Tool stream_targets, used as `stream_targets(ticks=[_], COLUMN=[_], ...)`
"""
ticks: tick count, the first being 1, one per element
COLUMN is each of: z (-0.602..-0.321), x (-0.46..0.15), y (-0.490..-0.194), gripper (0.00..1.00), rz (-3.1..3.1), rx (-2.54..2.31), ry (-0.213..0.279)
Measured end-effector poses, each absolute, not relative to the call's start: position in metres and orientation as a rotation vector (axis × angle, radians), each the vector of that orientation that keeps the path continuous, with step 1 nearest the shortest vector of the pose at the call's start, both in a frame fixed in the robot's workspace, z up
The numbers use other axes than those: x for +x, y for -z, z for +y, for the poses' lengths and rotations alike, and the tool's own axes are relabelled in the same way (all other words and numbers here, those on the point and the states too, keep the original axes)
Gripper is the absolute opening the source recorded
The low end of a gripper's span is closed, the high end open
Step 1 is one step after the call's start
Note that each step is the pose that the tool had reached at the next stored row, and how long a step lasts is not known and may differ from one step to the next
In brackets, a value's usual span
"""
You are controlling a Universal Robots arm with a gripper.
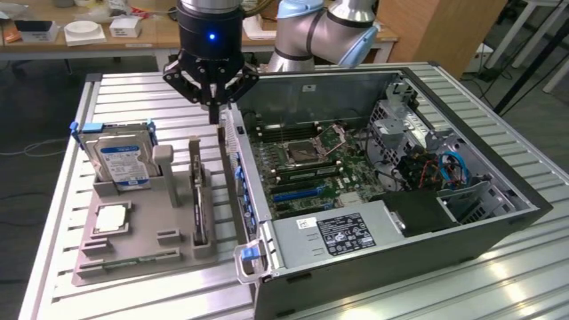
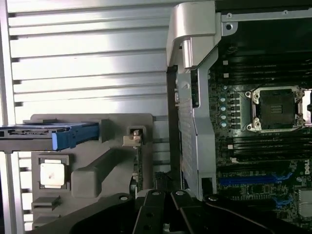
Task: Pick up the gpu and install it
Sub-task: 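Reach for the gpu, then pick up the gpu and move the gpu toward the slot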
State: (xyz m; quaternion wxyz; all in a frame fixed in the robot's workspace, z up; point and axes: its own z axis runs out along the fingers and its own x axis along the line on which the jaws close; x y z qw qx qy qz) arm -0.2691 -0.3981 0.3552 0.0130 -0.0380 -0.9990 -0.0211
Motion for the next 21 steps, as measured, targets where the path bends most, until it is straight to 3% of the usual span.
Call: stream_targets(ticks=[21], z=[-0.398], x=[-0.295], y=[-0.351], gripper=[0.11], rz=[-3.104], rx=[-0.118], ry=[0.065])
